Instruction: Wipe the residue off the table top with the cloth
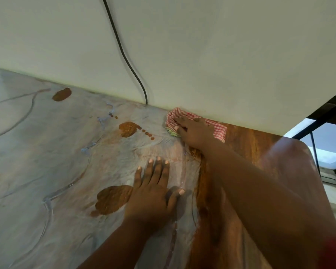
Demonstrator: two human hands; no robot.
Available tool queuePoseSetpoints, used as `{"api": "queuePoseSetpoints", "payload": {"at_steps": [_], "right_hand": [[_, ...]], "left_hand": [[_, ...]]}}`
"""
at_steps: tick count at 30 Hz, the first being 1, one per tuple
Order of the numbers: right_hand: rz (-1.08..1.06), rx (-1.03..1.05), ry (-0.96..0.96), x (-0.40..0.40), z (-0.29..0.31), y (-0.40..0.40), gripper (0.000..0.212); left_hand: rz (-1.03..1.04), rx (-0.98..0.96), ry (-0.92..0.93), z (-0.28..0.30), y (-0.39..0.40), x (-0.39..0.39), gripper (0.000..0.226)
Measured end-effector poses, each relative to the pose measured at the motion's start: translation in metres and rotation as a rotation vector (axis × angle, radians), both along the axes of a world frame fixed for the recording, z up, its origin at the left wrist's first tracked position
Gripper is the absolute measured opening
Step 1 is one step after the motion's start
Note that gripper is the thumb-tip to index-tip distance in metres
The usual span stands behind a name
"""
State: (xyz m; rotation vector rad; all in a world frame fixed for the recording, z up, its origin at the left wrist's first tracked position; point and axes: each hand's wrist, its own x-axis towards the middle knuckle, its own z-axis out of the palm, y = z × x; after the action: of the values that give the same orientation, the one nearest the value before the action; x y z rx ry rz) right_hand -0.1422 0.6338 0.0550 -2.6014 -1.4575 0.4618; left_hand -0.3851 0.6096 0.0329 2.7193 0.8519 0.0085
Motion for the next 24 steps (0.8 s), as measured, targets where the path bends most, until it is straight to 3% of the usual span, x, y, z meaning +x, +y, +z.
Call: {"api": "queuePoseSetpoints", "payload": {"at_steps": [5, 9, 13, 18, 24], "right_hand": [[-0.059, -0.029, -0.044, 0.041, 0.004, -0.033, 0.052], [-0.181, -0.074, -0.064, 0.012, 0.007, -0.009, 0.052], [-0.101, -0.062, -0.046, -0.023, 0.003, 0.023, 0.052], [-0.004, -0.089, -0.102, -0.011, 0.007, 0.018, 0.051], [-0.128, -0.07, -0.046, -0.018, 0.003, 0.008, 0.052]], "left_hand": [[-0.017, -0.001, 0.005, -0.002, 0.0, 0.0, 0.078], [-0.021, -0.011, 0.024, 0.0, 0.0, -0.001, 0.079], [-0.016, -0.006, 0.045, 0.002, 0.0, -0.001, 0.081], [-0.013, -0.007, 0.048, 0.001, 0.001, -0.002, 0.082], [-0.003, -0.035, 0.012, 0.0, 0.002, -0.002, 0.082]]}}
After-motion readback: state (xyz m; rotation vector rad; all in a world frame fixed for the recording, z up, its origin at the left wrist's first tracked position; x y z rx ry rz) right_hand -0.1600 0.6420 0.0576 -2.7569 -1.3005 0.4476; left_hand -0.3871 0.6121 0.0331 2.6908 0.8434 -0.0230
